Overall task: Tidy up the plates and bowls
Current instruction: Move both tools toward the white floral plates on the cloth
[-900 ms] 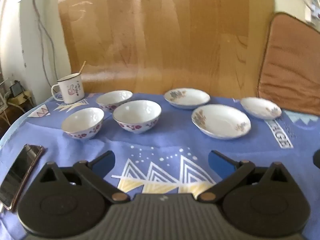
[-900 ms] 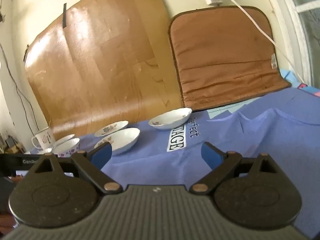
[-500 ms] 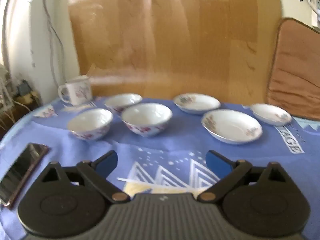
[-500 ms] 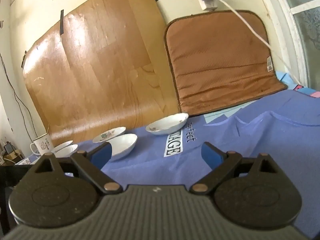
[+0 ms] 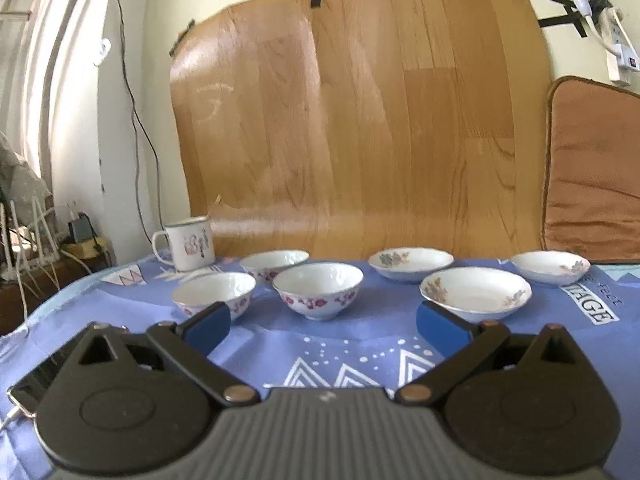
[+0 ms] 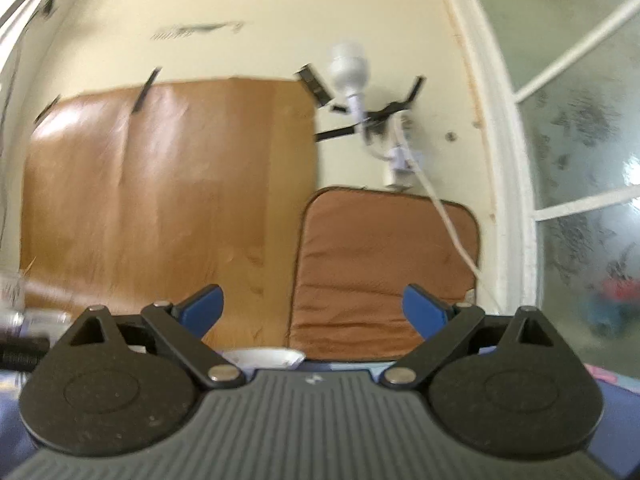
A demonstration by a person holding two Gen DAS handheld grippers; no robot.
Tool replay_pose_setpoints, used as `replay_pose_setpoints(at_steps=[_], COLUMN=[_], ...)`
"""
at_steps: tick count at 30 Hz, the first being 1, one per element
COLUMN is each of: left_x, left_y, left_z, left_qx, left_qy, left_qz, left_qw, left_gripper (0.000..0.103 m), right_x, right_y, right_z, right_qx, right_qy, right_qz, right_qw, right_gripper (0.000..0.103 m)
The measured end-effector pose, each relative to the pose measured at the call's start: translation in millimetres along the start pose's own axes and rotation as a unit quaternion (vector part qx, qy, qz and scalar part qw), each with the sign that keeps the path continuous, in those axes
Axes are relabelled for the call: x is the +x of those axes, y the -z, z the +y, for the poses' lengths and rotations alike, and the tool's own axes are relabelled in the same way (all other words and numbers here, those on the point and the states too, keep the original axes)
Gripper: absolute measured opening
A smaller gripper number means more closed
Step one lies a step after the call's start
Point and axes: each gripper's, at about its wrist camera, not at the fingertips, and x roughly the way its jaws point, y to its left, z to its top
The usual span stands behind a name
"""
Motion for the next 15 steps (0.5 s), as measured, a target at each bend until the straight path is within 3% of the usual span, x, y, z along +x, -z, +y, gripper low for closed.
replay_pose_setpoints(at_steps=[2, 5, 9, 15], left_x=[0, 10, 16, 19], left_y=[1, 2, 6, 7], left_z=[-2, -3, 8, 13], left_qx=[0.003, 0.005, -0.022, -0.029], left_qy=[0.003, 0.020, 0.033, 0.096], left_qz=[0.001, 0.042, 0.064, 0.083], left_qw=[1.0000, 0.9989, 0.9972, 0.9915], left_gripper=[0.103, 0.103, 0.103, 0.103], right_x=[2, 0, 2, 8], right_y=[2, 4, 1, 4], right_z=[2, 0, 3, 6], right_qx=[-0.008, -0.008, -0.020, -0.015], right_qy=[-0.006, -0.006, -0.021, -0.046], right_qz=[0.010, 0.010, 0.020, 0.053], right_qw=[1.000, 1.000, 0.999, 0.997], right_gripper=[0.102, 0.103, 0.103, 0.103])
